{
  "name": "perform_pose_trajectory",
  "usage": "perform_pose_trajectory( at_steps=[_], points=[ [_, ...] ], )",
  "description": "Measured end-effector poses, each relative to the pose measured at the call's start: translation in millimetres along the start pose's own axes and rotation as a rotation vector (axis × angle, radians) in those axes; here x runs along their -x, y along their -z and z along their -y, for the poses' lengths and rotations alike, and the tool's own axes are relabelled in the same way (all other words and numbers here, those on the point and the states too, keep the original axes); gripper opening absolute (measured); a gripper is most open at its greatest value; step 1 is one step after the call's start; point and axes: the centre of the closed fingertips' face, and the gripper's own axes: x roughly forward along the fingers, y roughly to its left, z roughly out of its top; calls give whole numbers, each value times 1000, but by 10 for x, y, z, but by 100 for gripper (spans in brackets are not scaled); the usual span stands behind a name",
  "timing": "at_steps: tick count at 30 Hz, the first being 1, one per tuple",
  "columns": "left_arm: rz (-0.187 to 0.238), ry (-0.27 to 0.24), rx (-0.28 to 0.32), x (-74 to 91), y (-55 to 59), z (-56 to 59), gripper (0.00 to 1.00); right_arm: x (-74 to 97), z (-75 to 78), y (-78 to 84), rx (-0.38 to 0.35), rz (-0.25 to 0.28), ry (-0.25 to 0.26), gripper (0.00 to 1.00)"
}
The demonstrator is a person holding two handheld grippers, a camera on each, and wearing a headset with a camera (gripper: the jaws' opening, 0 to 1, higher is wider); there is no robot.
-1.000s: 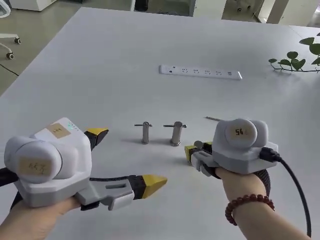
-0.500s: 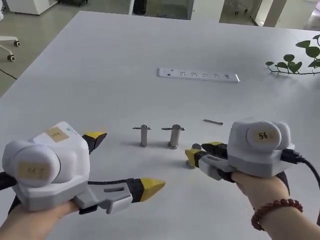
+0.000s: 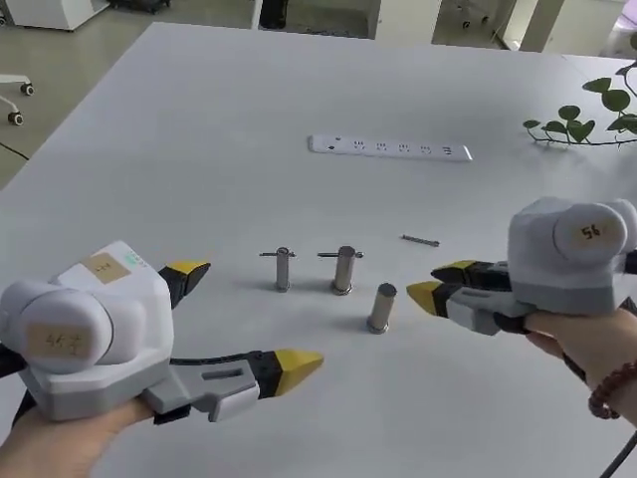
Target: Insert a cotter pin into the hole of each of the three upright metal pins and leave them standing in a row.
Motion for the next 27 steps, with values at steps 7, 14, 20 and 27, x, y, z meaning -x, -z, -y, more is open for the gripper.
perform_pose_trajectory(
  at_steps=[7,14,20,27],
  points=[
    [0,2,-16,3,-7,11,91,-63,311,-22,-2,-54,-15,17],
    [-6,21,-36,-22,9,52,90,-187,608,-4,22,-129,-23,14],
    [-1,34,-32,-39,8,85,88,-338,788,4,91,-175,-35,9],
    [-11,43,-38,-55,41,116,85,-557,902,63,151,-222,-64,8]
  ],
)
